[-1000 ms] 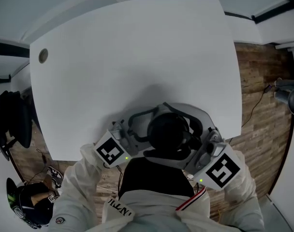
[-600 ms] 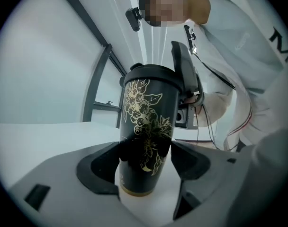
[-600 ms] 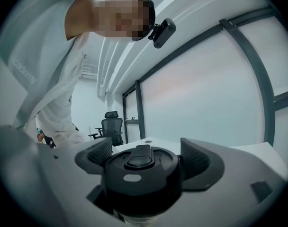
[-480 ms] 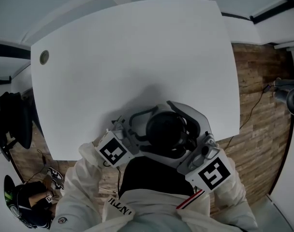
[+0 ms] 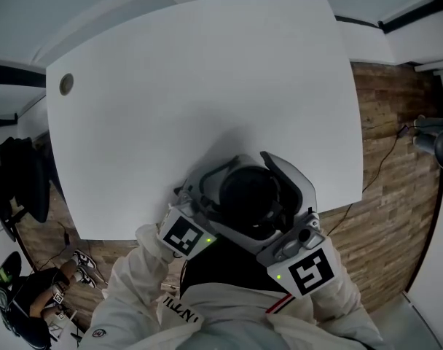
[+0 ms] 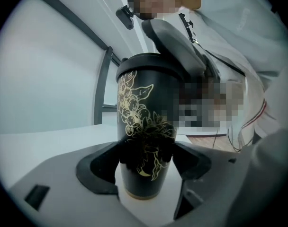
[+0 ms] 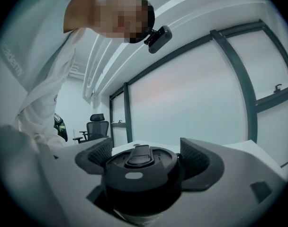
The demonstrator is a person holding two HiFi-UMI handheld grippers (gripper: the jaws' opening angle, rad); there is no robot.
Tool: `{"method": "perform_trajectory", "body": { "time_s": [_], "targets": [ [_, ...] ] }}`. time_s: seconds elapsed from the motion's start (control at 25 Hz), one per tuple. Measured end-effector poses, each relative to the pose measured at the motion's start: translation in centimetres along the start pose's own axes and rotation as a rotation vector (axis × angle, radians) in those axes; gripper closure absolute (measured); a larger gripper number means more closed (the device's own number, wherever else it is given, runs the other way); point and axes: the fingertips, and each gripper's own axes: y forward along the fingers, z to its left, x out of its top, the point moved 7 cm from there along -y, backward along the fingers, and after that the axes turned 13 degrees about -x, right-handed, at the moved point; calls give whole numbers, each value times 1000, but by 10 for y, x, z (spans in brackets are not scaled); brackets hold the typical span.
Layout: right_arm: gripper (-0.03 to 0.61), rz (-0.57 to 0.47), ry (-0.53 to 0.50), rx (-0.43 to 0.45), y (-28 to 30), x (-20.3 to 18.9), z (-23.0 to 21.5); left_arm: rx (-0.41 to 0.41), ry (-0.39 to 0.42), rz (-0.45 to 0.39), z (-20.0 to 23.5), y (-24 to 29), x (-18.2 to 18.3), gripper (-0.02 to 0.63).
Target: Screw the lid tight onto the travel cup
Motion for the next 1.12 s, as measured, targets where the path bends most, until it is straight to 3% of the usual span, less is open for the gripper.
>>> {"method": "perform_trajectory", "body": {
  "time_s": [0.16, 0.4, 0.72, 0.92, 1.12],
  "targets": [
    [107, 0, -7, -66, -2, -1, 4, 32, -4, 3, -2, 0, 1, 258],
    [106, -13, 20, 1, 0, 0, -3, 12, -15, -12, 0, 2, 2, 255],
    [106, 3, 1, 35, 0, 1, -4, 18, -7, 95, -4, -11, -5, 255],
    [106, -5, 68, 64, -1, 15, -11, 55, -29, 146, 0, -34, -8, 255],
    [106, -37, 118, 7, -16, 46, -23, 107, -41, 183, -9, -66, 11, 256]
  ]
}}
